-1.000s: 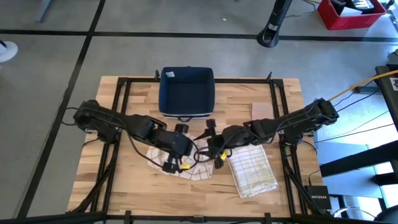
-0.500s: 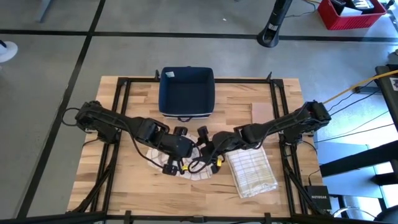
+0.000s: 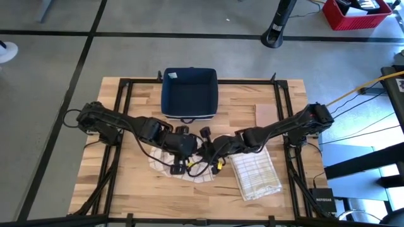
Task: Fold towel
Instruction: Fold the white with brown pattern towel on the table
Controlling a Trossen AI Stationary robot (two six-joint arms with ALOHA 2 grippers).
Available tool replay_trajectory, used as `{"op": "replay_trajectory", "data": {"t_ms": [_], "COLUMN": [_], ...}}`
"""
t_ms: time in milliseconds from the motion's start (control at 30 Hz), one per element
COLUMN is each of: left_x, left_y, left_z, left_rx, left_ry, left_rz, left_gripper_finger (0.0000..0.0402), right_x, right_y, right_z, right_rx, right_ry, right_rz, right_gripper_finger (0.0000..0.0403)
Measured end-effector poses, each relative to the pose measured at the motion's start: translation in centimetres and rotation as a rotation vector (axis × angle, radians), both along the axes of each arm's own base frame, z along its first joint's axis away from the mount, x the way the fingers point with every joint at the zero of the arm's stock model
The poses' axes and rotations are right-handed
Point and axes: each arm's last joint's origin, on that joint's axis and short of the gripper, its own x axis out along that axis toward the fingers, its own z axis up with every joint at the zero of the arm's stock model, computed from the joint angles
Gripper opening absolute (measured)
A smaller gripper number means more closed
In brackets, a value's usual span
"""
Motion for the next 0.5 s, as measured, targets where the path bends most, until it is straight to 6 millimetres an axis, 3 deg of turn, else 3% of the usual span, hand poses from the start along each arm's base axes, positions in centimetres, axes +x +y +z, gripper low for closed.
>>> {"op": "replay_trajectory", "data": {"t_ms": [233,367,500], "left_x": [-1.9,-3.3,-4.6], "left_y": [-0.4,-2.1,-4.6], "left_z": [-0.9,-1.2,-2.6], "left_rx": [-0.054,-0.007,0.105], "left_ry": [0.215,0.269,0.255], "left_rz": [0.065,0.082,0.088], "left_gripper_finger": [0.0103,0.0153,0.0171], "right_x": [-3.1,-5.6,-7.9], "right_y": [0.3,0.7,1.8], "right_z": [1.3,1.8,1.7], "right_rx": [-0.04,-0.039,-0.003], "right_ry": [0.104,0.195,0.253], "right_rz": [-0.121,-0.238,-0.369], "right_gripper_finger": [0.0007,0.0005,0.0006]}}
